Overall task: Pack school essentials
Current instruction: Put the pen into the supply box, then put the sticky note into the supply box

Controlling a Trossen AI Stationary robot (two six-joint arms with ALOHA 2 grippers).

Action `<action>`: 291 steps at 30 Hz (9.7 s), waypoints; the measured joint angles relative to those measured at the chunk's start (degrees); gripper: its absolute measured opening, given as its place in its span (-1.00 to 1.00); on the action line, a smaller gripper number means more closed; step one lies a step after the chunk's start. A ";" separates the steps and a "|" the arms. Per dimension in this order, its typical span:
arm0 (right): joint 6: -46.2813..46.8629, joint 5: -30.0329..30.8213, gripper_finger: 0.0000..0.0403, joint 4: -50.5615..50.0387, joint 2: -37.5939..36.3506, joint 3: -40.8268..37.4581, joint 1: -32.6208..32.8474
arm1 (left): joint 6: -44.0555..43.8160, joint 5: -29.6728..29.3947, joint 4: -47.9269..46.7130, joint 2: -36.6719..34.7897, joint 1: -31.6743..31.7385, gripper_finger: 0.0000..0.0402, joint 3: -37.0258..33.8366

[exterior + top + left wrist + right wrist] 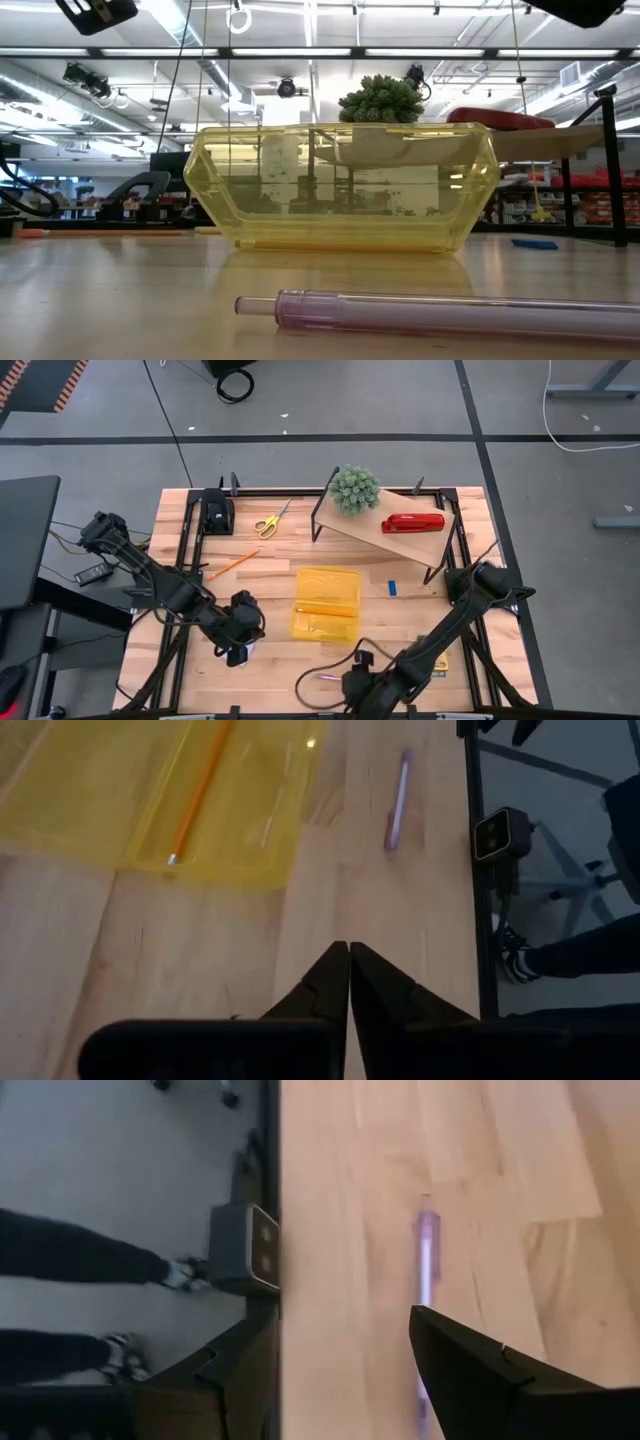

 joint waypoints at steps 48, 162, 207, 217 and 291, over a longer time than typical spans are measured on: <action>9.38 -3.42 -0.26 -6.50 8.61 -2.03 -0.77 | -0.47 -0.19 1.19 0.00 0.35 -0.95 0.00; -16.51 -18.26 -0.36 -43.84 6.72 24.68 -26.58 | -9.71 1.20 -5.06 0.02 -0.15 -0.82 0.02; -8.30 -6.96 -0.35 -40.80 -11.25 25.16 -26.54 | -10.50 13.38 -15.87 0.02 -3.87 -0.12 -12.35; -7.67 -6.96 -0.35 -40.80 -11.25 25.14 -26.54 | -10.43 15.02 -15.16 0.02 -3.89 -0.13 -14.72; -6.79 -6.17 -0.35 -40.65 -11.23 25.12 -23.99 | 11.68 13.98 -5.50 10.64 -3.34 0.07 -14.73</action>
